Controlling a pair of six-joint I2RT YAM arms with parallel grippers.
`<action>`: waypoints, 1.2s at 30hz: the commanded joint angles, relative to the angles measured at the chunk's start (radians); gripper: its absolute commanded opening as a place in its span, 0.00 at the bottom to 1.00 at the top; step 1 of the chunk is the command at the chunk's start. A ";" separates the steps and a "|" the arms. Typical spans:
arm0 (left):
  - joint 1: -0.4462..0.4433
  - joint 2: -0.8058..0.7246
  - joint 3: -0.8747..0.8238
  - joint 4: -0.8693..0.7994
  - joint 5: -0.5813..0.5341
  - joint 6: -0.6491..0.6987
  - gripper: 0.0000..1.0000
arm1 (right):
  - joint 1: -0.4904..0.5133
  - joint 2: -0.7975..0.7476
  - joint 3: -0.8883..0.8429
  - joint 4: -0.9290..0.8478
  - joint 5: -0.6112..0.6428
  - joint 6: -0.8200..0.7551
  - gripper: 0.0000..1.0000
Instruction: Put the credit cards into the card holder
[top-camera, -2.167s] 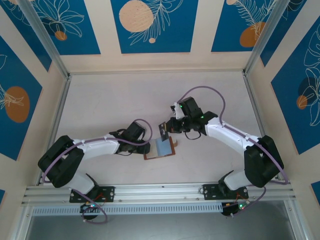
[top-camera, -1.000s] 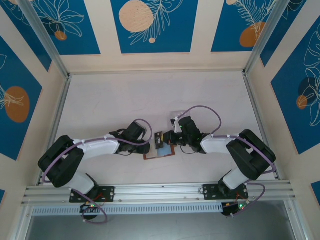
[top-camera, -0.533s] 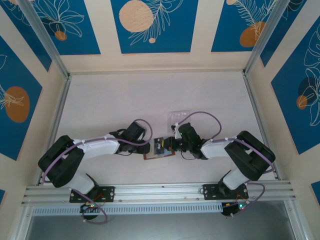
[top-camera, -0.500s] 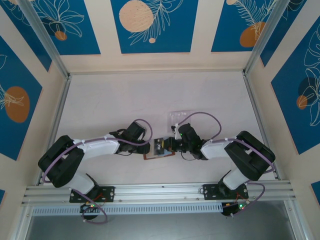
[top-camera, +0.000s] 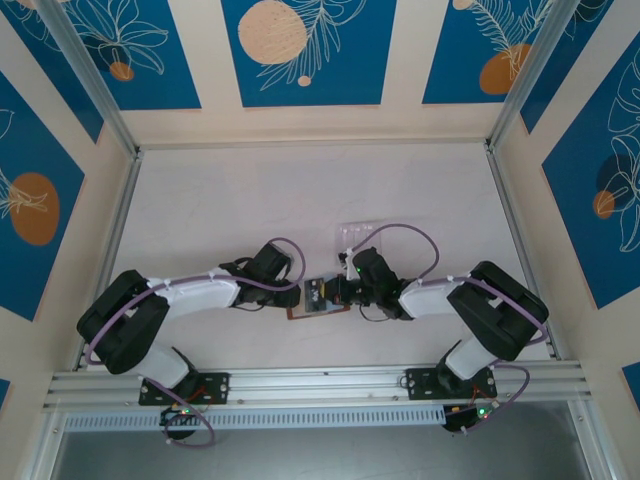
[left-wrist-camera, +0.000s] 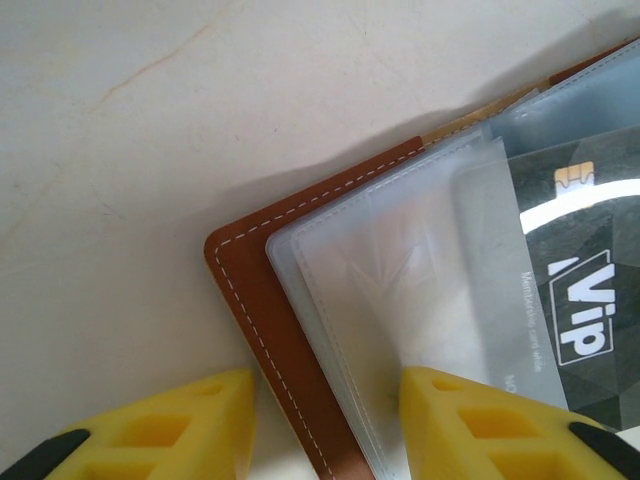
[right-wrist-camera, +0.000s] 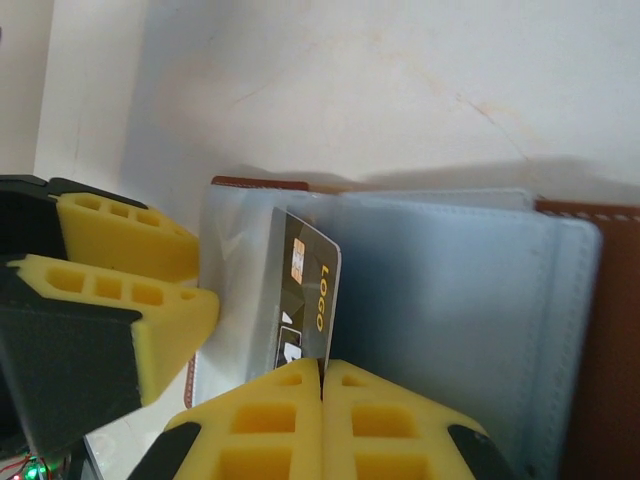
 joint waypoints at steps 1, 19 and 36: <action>-0.009 0.059 -0.032 -0.058 0.033 0.015 0.41 | 0.015 0.043 0.037 -0.052 -0.013 -0.034 0.00; 0.005 -0.039 -0.018 -0.076 0.070 -0.002 0.47 | 0.046 0.158 0.109 -0.093 -0.070 -0.044 0.00; 0.108 -0.089 -0.015 -0.068 0.156 0.011 0.16 | 0.010 0.132 0.175 -0.253 -0.113 -0.123 0.00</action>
